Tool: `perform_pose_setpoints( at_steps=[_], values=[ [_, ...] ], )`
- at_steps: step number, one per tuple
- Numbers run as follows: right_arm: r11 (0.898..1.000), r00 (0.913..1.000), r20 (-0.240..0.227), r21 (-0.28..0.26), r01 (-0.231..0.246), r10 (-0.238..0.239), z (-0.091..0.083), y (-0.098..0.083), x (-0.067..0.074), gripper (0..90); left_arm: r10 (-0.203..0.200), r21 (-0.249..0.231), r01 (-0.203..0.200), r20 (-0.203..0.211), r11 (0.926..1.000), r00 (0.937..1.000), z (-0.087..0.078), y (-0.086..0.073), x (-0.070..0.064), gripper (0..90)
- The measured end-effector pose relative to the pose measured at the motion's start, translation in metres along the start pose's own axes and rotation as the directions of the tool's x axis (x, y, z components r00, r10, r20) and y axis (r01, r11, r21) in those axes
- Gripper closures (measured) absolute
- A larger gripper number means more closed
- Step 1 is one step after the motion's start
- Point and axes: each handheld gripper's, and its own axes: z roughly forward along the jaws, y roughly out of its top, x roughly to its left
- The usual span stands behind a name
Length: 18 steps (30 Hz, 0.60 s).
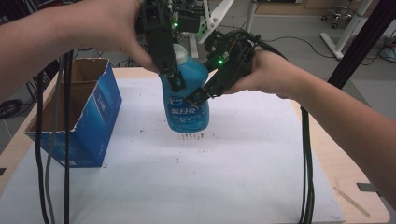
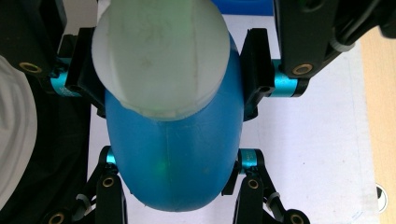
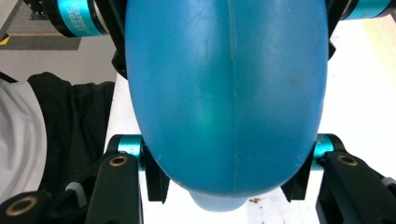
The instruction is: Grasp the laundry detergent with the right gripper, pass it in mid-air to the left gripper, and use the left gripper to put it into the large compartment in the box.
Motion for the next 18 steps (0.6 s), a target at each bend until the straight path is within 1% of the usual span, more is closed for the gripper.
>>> perform_pose_setpoints(
  at_steps=[1, 7, 9, 11, 12, 13, 14, 15, 16, 17, 18],
  values=[
    [1.0, 1.0, -0.001, -0.001, -0.005, 0.005, 0.0002, 0.0, 0.0006, 46.2, 0.001, 0.0, -0.001, -0.001, 1.0, 1.0, 0.0001, 0.0001, -0.0003, 37.4],
    [1.0, 0.9999, 0.003, -0.013, 0.011, -0.011, 0.0013, -0.0003, -0.0015, 45.9, -0.003, -0.005, 0.003, 0.003, 1.0, 1.0, -0.0001, 0.0005, 0.0, 38.0],
    [1.0, 1.0, -0.004, -0.016, 0.008, -0.008, 0.0012, -0.0003, -0.0014, 45.4, -0.008, -0.008, 0.008, 0.011, 0.9999, 0.9999, -0.0011, 0.0002, 0.0, 38.1],
    [1.0, 0.9997, -0.021, -0.01, -0.01, 0.01, 0.0005, -0.0005, -0.0002, 44.4, -0.01, -0.016, 0.01, 0.02, 0.9998, 0.9997, -0.0016, -0.0007, 0.0004, 38.1],
    [1.0, 0.9998, -0.02, -0.023, 0.001, -0.002, 0.0018, 0.0, -0.0015, 43.7, -0.014, -0.019, 0.014, 0.024, 0.9997, 0.9996, -0.0017, -0.001, 0.0006, 38.1],
    [1.0, 0.9997, -0.023, -0.022, 0.004, -0.004, 0.0014, 0.0, -0.0012, 41.1, -0.012, -0.014, 0.013, 0.026, 0.9998, 0.9996, -0.0014, -0.0017, 0.0007, 38.1],
    [0.999, 0.9997, -0.022, -0.034, 0.007, -0.008, 0.002, 0.0002, -0.0011, 33.3, -0.01, -0.011, 0.01, 0.028, 0.9999, 0.9996, -0.0013, -0.002, 0.0008, 38.2],
    [0.999, 0.9998, -0.021, -0.034, 0.007, -0.008, 0.0028, 0.0005, -0.0011, 27.9, -0.003, -0.004, 0.003, 0.029, 1.0, 0.9996, -0.001, -0.0028, 0.001, 38.2],
    [1.0, 0.9998, -0.021, -0.019, -0.001, 0.001, 0.003, 0.0005, -0.0011, 23.2, -0.007, 0.0, 0.007, 0.031, 1.0, 0.9995, -0.0007, -0.0036, 0.0009, 38.2],
    [1.0, 0.9999, -0.01, -0.023, -0.007, 0.006, 0.0051, 0.0005, -0.0021, 21.3, -0.013, -0.003, 0.013, 0.032, 0.9999, 0.9994, -0.0013, -0.0045, 0.0012, 38.2],
    [0.999, 0.9989, -0.031, -0.006, -0.035, 0.035, 0.0058, -0.0004, -0.0026, 21.3, -0.017, 0.001, 0.017, 0.031, 0.9999, 0.9994, -0.002, -0.0051, 0.0012, 38.2]
  ],
)
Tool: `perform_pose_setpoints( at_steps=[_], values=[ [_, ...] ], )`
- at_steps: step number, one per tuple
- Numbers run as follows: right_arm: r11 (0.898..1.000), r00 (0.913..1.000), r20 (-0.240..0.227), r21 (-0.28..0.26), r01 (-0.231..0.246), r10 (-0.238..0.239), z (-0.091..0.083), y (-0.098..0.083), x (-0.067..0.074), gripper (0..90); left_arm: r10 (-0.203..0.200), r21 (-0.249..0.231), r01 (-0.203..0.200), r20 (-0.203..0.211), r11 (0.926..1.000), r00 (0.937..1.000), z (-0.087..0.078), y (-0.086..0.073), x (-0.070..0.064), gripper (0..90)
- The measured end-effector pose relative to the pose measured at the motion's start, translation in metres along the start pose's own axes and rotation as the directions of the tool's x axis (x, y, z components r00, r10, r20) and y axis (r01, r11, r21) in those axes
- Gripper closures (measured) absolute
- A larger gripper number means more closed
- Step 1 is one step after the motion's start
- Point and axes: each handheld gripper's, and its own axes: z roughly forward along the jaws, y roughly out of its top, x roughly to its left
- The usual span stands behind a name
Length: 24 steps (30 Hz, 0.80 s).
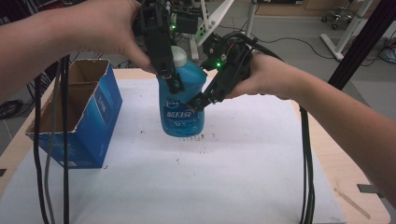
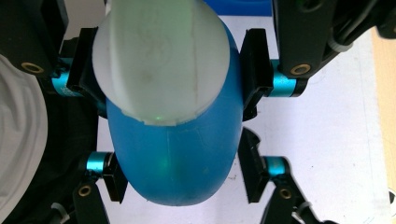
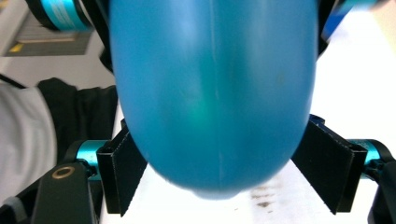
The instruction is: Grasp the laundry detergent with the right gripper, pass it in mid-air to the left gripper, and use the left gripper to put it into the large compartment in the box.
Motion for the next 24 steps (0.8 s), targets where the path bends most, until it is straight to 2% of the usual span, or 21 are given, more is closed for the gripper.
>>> perform_pose_setpoints(
  at_steps=[1, 3, 8, 9, 10, 11, 12, 14, 19, 22, 24],
  values=[
    [1.0, 0.9999, -0.011, 0.005, -0.002, 0.002, 0.001, -0.001, -0.002, 21.3, -0.002, -0.002, 0.002, 0.001, 1.0, 1.0, -0.001, -0.001, 0.0, 38.2],
    [1.0, 0.9999, -0.005, 0.005, -0.014, 0.014, 0.001, -0.002, -0.002, 21.3, -0.014, -0.004, 0.014, -0.001, 0.9999, 0.9999, -0.004, -0.003, 0.0, 38.2],
    [0.998, 0.9988, 0.022, 0.048, -0.045, 0.044, -0.004, -0.012, -0.005, 21.2, -0.082, -0.021, 0.082, -0.006, 0.9964, 0.9966, -0.012, -0.013, 0.0, 38.1],
    [0.998, 0.9988, 0.022, 0.048, -0.045, 0.044, -0.004, -0.012, -0.005, 21.2, -0.082, -0.021, 0.082, -0.006, 0.9964, 0.9966, -0.012, -0.013, 0.0, 38.2],
    [0.996, 0.9978, 0.038, 0.075, -0.056, 0.054, -0.005, -0.016, -0.006, 21.2, -0.105, -0.033, 0.105, -0.008, 0.994, 0.9944, -0.016, -0.018, 0.001, 38.2],
    [0.989, 0.9961, 0.065, 0.128, -0.068, 0.06, -0.005, -0.024, -0.009, 21.2, -0.116, -0.034, 0.116, -0.008, 0.9927, 0.9932, -0.018, -0.021, 0.001, 38.1],
    [0.984, 0.9943, 0.08, 0.158, -0.083, 0.071, -0.005, -0.028, -0.009, 21.2, -0.126, -0.042, 0.125, -0.01, 0.9912, 0.992, -0.02, -0.024, 0.001, 38.2],
    [0.974, 0.9917, 0.1, 0.202, -0.1, 0.081, -0.005, -0.038, -0.009, 21.2, -0.14, -0.042, 0.139, -0.015, 0.9894, 0.9901, -0.024, -0.029, 0.002, 38.1],
    [0.948, 0.9847, 0.129, 0.281, -0.15, 0.117, -0.014, -0.063, -0.008, 21.2, -0.203, -0.058, 0.202, -0.022, 0.9777, 0.9789, -0.036, -0.047, 0.004, 38.1],
    [0.939, 0.9734, 0.151, 0.274, -0.209, 0.172, -0.028, -0.079, -0.011, 21.2, -0.247, -0.078, 0.244, -0.031, 0.9667, 0.9686, -0.045, -0.06, 0.005, 38.2],
    [0.937, 0.9642, 0.161, 0.247, -0.246, 0.211, -0.039, -0.091, -0.014, 21.2, -0.279, -0.095, 0.274, -0.041, 0.957, 0.9595, -0.051, -0.07, 0.005, 38.2]
  ],
)
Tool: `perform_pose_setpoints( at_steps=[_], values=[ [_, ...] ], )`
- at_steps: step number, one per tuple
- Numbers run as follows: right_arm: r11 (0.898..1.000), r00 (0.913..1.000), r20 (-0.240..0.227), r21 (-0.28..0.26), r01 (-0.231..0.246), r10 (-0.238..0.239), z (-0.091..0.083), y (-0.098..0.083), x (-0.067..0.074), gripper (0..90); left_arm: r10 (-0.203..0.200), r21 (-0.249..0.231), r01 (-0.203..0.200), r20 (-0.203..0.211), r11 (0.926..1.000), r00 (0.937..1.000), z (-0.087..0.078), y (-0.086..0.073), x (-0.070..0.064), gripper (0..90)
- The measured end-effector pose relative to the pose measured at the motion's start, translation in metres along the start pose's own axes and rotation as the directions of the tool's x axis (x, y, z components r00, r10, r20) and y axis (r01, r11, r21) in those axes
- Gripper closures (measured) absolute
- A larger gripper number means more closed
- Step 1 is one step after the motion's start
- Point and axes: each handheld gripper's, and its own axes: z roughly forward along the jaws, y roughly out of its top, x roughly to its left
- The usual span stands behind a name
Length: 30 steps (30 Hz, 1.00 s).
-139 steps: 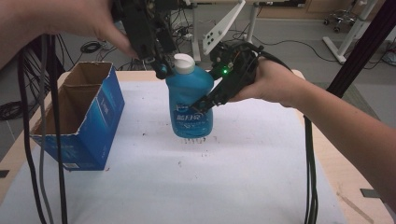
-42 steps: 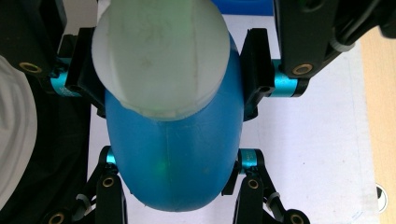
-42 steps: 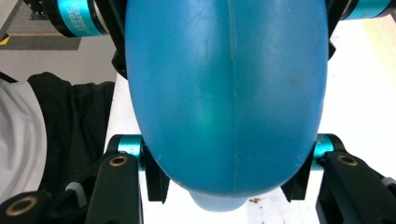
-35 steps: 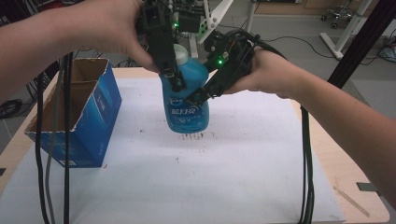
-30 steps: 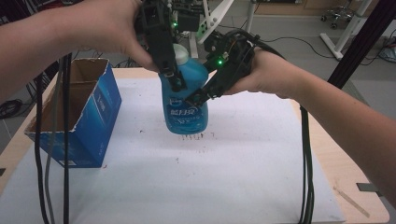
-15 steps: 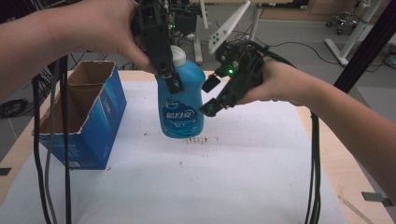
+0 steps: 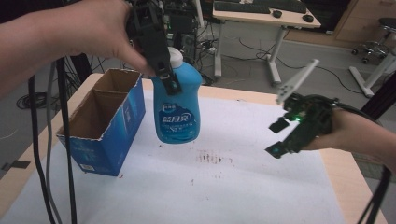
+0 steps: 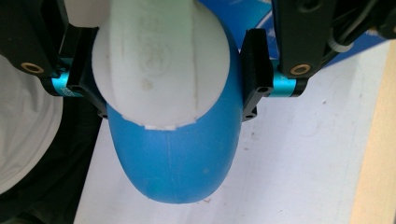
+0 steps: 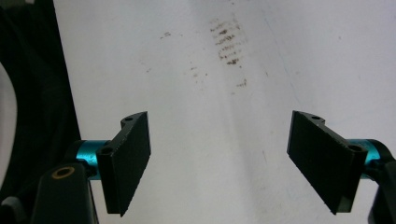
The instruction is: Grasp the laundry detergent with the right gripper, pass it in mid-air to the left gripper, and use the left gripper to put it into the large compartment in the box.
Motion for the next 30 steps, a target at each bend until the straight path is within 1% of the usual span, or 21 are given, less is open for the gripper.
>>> perform_pose_setpoints(
  at_steps=[2, 5, 6, 8, 10, 12, 13, 14, 16, 17, 19, 20, 21, 22, 23, 24, 25, 26, 27, 28, 30],
  values=[
    [0.998, 0.9987, -0.009, -0.033, -0.051, 0.051, -0.009, -0.014, -0.009, 21.2, -0.037, -0.011, 0.037, -0.014, 0.9993, 0.9992, -0.008, -0.008, 0.004, 38.2],
    [0.991, 0.9917, 0.019, -0.041, -0.126, 0.127, -0.021, -0.034, -0.02, 21.2, -0.092, -0.033, 0.091, -0.038, 0.9953, 0.9951, -0.02, -0.022, 0.009, 38.2],
    [0.99, 0.99, 0.027, -0.041, -0.137, 0.138, -0.023, -0.039, -0.023, 21.2, -0.115, -0.048, 0.113, -0.043, 0.9924, 0.9924, -0.024, -0.027, 0.011, 38.2],
    [0.987, 0.9856, 0.059, -0.023, -0.157, 0.158, -0.029, -0.048, -0.027, 21.2, -0.165, -0.066, 0.161, -0.056, 0.9847, 0.9847, -0.033, -0.036, 0.014, 38.2],
    [0.982, 0.9781, 0.094, -0.001, -0.186, 0.186, -0.033, -0.058, -0.033, 21.2, -0.212, -0.084, 0.206, -0.076, 0.975, 0.9743, -0.041, -0.046, 0.017, 38.2],
    [0.977, 0.9699, 0.119, 0.003, -0.215, 0.213, -0.037, -0.066, -0.039, 21.2, -0.259, -0.098, 0.25, -0.098, 0.9633, 0.9608, -0.049, -0.056, 0.02, 38.2],
    [0.977, 0.9699, 0.119, 0.003, -0.215, 0.213, -0.037, -0.066, -0.039, 21.2, -0.259, -0.098, 0.25, -0.098, 0.9633, 0.9608, -0.049, -0.056, 0.02, 38.2],
    [0.974, 0.9656, 0.13, 0.003, -0.228, 0.225, -0.039, -0.07, -0.041, 21.2, -0.3, -0.111, 0.288, -0.116, 0.9512, 0.9469, -0.056, -0.065, 0.023, 38.2],
    [0.966, 0.9556, 0.15, 0.002, -0.257, 0.254, -0.042, -0.079, -0.046, 21.2, -0.346, -0.134, 0.33, -0.128, 0.9345, 0.9293, -0.064, -0.076, 0.026, 38.2],
    [0.965, 0.9539, 0.153, 0.003, -0.261, 0.258, -0.043, -0.082, -0.048, 21.2, -0.368, -0.141, 0.35, -0.133, 0.926, 0.9202, -0.068, -0.081, 0.028, 38.2],
    [0.959, 0.9474, 0.161, 0.01, -0.282, 0.277, -0.043, -0.087, -0.05, 21.3, -0.409, -0.157, 0.387, -0.144, 0.9086, 0.9012, -0.074, -0.091, 0.032, 38.2],
    [0.958, 0.9451, 0.167, 0.011, -0.287, 0.281, -0.044, -0.089, -0.051, 21.2, -0.429, -0.163, 0.406, -0.151, 0.8994, 0.8907, -0.076, -0.095, 0.033, 38.2],
    [0.957, 0.9437, 0.168, 0.011, -0.291, 0.285, -0.044, -0.091, -0.052, 21.3, -0.438, -0.162, 0.414, -0.159, 0.8958, 0.8849, -0.078, -0.1, 0.035, 38.2],
    [0.956, 0.9436, 0.167, 0.012, -0.292, 0.286, -0.044, -0.092, -0.053, 21.2, -0.452, -0.159, 0.429, -0.168, 0.8892, 0.8759, -0.079, -0.104, 0.037, 38.2],
    [0.955, 0.9412, 0.172, 0.01, -0.297, 0.291, -0.045, -0.093, -0.053, 21.3, -0.471, -0.153, 0.449, -0.178, 0.8804, 0.8638, -0.08, -0.11, 0.039, 38.2],
    [0.953, 0.9393, 0.173, 0.007, -0.302, 0.296, -0.046, -0.095, -0.054, 21.3, -0.482, -0.146, 0.46, -0.192, 0.8756, 0.8551, -0.08, -0.114, 0.041, 38.2],
    [0.952, 0.9374, 0.175, 0.003, -0.306, 0.301, -0.047, -0.096, -0.055, 21.2, -0.49, -0.148, 0.469, -0.199, 0.8709, 0.8484, -0.08, -0.117, 0.042, 38.2],
    [0.952, 0.9374, 0.175, 0.003, -0.306, 0.301, -0.047, -0.096, -0.055, 21.2, -0.49, -0.148, 0.469, -0.199, 0.8709, 0.8484, -0.08, -0.117, 0.042, 38.2],
    [0.951, 0.936, 0.175, -0.001, -0.31, 0.305, -0.047, -0.097, -0.055, 21.2, -0.508, -0.139, 0.488, -0.218, 0.8616, 0.8336, -0.08, -0.124, 0.045, 38.2],
    [0.949, 0.933, 0.18, -0.004, -0.316, 0.312, -0.048, -0.099, -0.056, 21.2, -0.517, -0.139, 0.498, -0.226, 0.8557, 0.8255, -0.08, -0.127, 0.046, 38.2],
    [0.947, 0.9312, 0.181, -0.006, -0.321, 0.316, -0.048, -0.1, -0.057, 21.3, -0.525, -0.127, 0.51, -0.238, 0.8509, 0.817, -0.078, -0.131, 0.047, 38.2]
  ],
)
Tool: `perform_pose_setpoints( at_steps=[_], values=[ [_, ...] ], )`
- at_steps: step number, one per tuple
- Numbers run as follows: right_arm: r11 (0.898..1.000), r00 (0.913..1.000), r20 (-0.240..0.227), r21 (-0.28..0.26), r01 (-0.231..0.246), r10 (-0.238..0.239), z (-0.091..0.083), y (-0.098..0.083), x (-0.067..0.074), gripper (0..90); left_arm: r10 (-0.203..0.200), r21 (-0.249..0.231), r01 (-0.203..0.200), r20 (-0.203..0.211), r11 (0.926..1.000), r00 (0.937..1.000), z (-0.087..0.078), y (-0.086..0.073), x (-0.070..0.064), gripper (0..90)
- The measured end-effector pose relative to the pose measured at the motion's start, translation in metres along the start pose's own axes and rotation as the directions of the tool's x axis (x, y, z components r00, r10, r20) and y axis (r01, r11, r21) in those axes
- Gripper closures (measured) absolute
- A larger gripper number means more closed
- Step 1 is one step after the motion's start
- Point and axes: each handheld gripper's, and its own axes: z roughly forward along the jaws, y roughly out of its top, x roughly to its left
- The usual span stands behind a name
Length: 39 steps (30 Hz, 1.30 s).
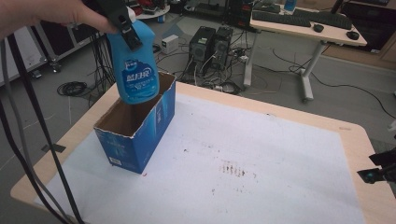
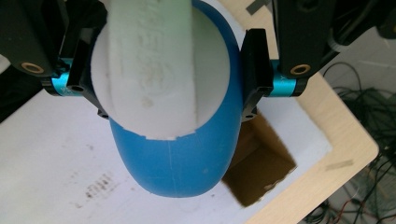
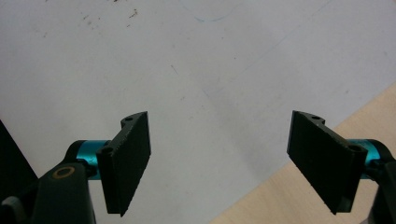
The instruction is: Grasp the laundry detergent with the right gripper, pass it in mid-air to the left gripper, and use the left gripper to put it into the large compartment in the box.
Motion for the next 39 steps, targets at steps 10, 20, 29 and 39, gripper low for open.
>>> perform_pose_setpoints(
  at_steps=[10, 20, 29, 39],
  values=[
    [1.0, 1.0, -0.003, -0.012, -0.009, 0.009, -0.001, -0.001, -0.003, 21.3, -0.029, 0.024, 0.029, -0.006, 0.9993, 0.9996, 0.014, -0.014, 0.008, 38.2],
    [1.0, 1.0, 0.003, -0.014, -0.005, 0.006, -0.003, -0.002, -0.001, 21.3, -0.013, 0.063, 0.013, 0.003, 0.9979, 0.9999, 0.044, -0.021, 0.007, 38.2],
    [1.0, 1.0, -0.001, -0.012, -0.004, 0.004, -0.001, -0.004, 0.003, 21.3, 0.002, 0.125, -0.004, 0.012, 0.9922, 0.9999, 0.088, -0.033, 0.004, 38.2],
    [1.0, 0.9999, 0.004, -0.022, -0.016, 0.016, 0.001, -0.007, 0.003, 21.2, -0.01, 0.153, 0.005, 0.03, 0.9882, 0.9995, 0.129, -0.049, 0.002, 38.2]
  ],
)
